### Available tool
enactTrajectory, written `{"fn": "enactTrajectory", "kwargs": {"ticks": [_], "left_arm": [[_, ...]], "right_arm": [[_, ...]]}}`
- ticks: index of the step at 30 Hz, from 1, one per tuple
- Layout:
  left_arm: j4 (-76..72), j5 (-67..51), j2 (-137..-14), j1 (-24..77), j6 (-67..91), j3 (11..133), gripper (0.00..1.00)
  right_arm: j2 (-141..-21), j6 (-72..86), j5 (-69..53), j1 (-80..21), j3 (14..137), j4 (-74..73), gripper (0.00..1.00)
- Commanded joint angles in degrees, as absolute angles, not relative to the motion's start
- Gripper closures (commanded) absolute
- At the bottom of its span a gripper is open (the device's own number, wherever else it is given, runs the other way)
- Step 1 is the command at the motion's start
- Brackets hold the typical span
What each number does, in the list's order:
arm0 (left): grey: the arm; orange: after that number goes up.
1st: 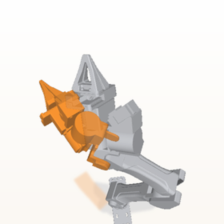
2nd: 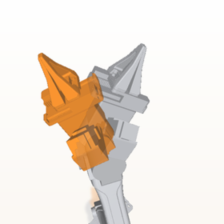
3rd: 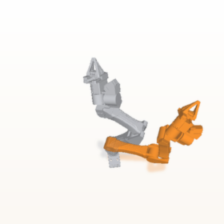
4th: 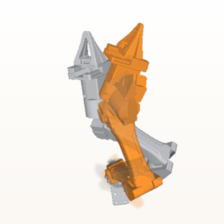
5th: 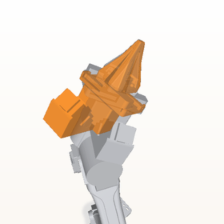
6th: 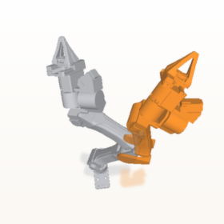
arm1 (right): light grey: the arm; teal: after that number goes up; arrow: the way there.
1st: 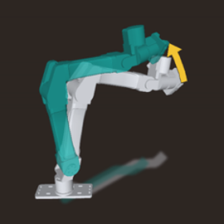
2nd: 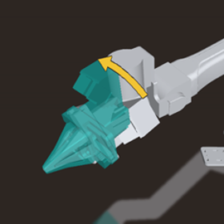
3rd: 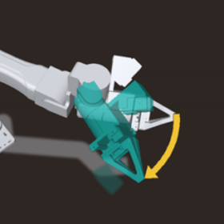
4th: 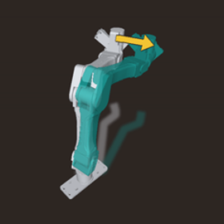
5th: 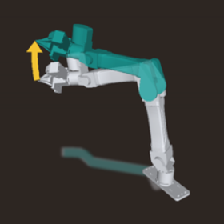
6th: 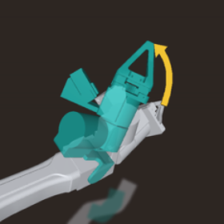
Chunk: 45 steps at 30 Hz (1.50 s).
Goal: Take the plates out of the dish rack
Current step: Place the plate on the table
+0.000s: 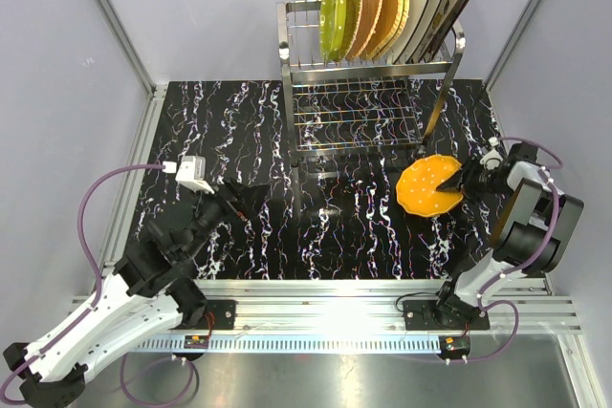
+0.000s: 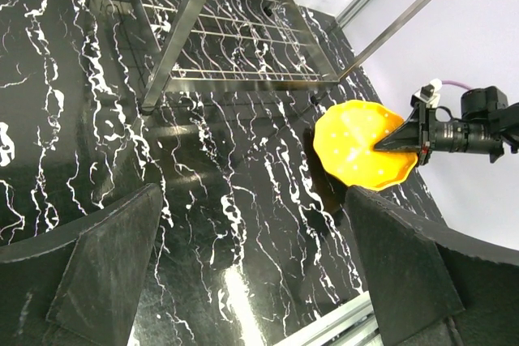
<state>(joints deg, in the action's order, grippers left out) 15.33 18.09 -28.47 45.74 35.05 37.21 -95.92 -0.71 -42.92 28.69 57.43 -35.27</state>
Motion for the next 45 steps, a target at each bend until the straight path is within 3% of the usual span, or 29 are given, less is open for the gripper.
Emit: {"fn": "enactTrajectory", "kwargs": {"ticks": [1, 19, 32, 39, 45], "left_arm": [[11.4, 19.3, -28.0, 45.5, 35.4, 36.7, 0.01], [10.5, 19.1, -27.9, 45.5, 35.6, 35.9, 0.01], [8.2, 18.8, -29.6, 45.5, 35.6, 35.9, 0.01], [7.2, 18.7, -30.0, 45.5, 35.5, 36.0, 0.01], [6.9, 18.3, -30.5, 45.4, 35.2, 36.6, 0.01]], "right_arm": [[-95.9, -4.2, -42.7, 29.3, 59.1, -33.5, 0.53], [-102.7, -7.3, -38.1, 30.1, 60.6, -34.4, 0.35], [-102.9, -7.7, -35.2, 30.2, 61.3, -35.2, 0.20], [-101.5, -8.3, -32.8, 30.2, 62.1, -35.4, 0.07], [-100.5, -9.3, -30.9, 30.2, 62.4, -35.9, 0.02]]}}
